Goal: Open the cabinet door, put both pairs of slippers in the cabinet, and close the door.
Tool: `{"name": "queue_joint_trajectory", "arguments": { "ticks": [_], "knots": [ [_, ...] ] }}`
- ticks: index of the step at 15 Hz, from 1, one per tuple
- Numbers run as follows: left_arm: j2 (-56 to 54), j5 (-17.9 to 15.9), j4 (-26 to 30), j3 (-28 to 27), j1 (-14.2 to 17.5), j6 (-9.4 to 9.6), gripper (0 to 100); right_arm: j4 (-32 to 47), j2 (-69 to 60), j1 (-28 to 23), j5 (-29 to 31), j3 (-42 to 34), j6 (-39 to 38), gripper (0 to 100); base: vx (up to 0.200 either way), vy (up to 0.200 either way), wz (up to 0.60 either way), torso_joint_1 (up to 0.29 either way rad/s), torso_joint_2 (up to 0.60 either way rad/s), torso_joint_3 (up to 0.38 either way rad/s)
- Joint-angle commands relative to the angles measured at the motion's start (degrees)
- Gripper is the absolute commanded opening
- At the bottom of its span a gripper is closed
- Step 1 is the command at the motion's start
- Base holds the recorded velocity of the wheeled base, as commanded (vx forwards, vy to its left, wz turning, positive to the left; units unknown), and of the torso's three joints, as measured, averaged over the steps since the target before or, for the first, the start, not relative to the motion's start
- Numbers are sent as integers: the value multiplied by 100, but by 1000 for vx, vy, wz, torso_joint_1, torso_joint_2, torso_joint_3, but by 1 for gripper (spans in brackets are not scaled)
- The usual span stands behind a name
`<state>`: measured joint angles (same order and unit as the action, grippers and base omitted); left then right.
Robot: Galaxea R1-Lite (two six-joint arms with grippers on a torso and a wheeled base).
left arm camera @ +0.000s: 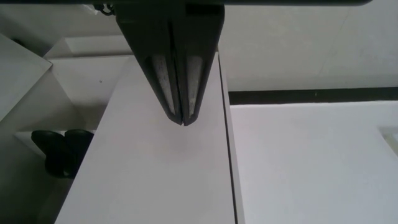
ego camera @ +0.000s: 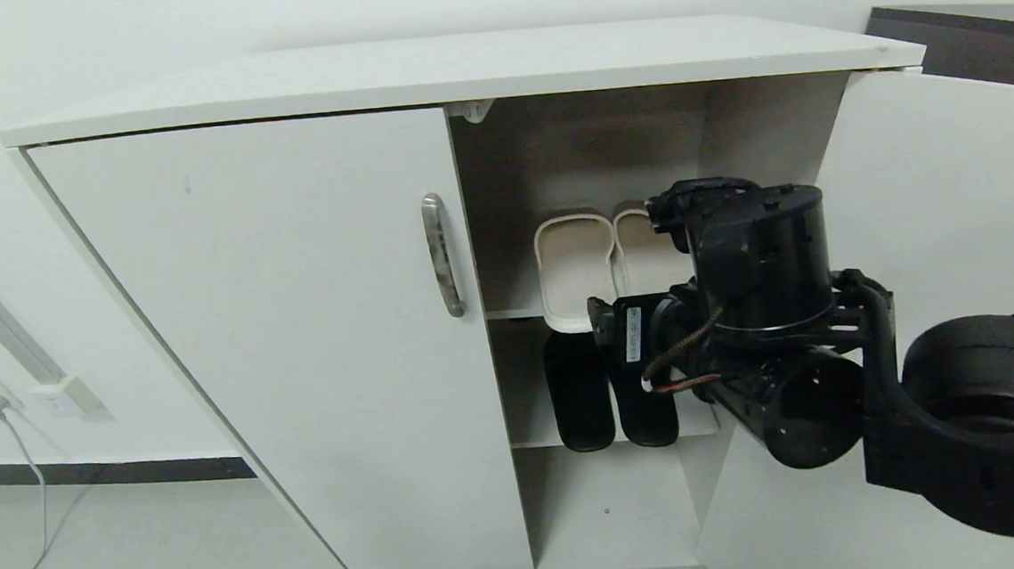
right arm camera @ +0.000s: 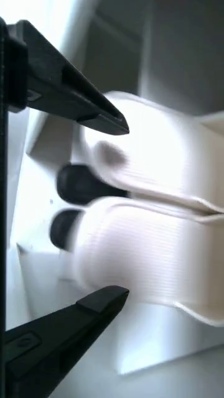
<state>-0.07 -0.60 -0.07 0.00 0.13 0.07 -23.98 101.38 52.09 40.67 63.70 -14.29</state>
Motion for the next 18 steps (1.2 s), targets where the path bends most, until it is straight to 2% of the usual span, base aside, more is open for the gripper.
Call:
{"name": "queue_joint_trajectory", "arguments": {
  "ticks": [1, 14, 18],
  "knots": [
    [7, -11, -1, 0, -5, 1, 0, -54, -180, 214, 3, -252, -21, 0, 0, 0, 0, 0, 0, 0],
    [7, -11, -1, 0, -5, 1, 0, -327, 128, 223, -59, -507, 22, 0, 0, 0, 0, 0, 0, 0],
    [7, -11, -1, 0, -5, 1, 0, -327, 119, 223, -41, -507, 31, 0, -200, 0, 0, 6, 4, 4]
  ]
}}
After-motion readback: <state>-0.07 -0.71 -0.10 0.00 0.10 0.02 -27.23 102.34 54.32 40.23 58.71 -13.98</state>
